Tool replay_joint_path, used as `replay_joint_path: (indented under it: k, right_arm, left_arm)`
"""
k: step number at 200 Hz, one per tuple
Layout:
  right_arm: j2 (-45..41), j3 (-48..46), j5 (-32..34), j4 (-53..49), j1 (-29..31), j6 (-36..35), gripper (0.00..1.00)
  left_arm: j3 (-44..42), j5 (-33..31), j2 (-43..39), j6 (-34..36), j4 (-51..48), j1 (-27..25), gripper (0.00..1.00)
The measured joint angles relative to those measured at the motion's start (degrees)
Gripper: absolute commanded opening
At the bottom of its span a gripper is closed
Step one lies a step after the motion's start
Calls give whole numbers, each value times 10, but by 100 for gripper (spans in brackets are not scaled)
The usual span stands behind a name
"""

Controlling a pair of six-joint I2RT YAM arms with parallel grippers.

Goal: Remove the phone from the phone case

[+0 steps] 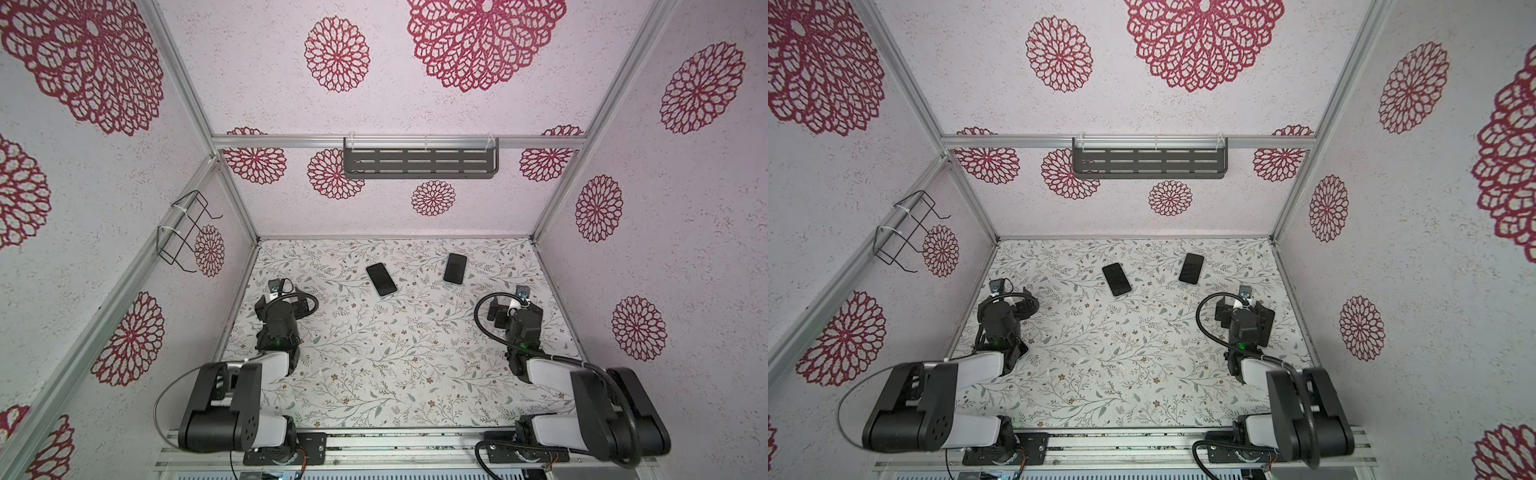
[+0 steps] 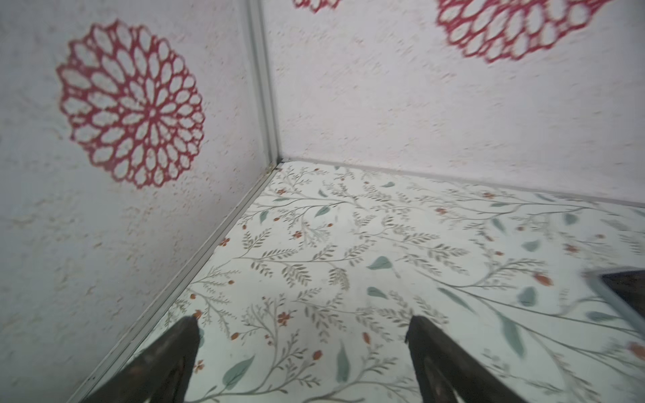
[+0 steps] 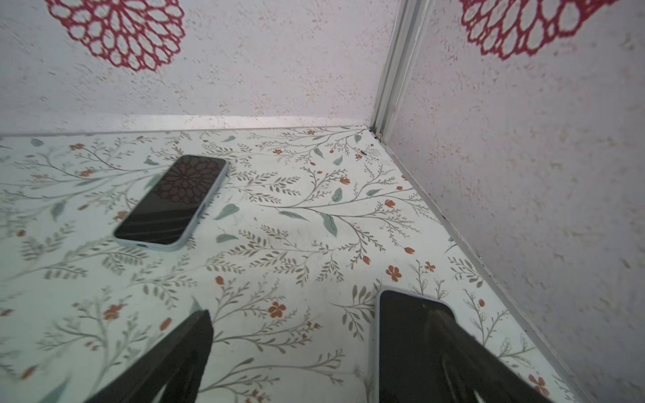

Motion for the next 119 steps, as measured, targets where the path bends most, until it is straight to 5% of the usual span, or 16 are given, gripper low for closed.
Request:
replay_joint_path:
  k: [55, 119]
  right_arm:
    - [-157, 231, -1, -381, 57, 116, 99]
    - [-144, 267, 13, -659, 11, 181, 99]
  left_arm:
    - [204, 65, -199, -167, -360, -47, 97]
    - [284, 155, -155, -271, -608, -131, 97]
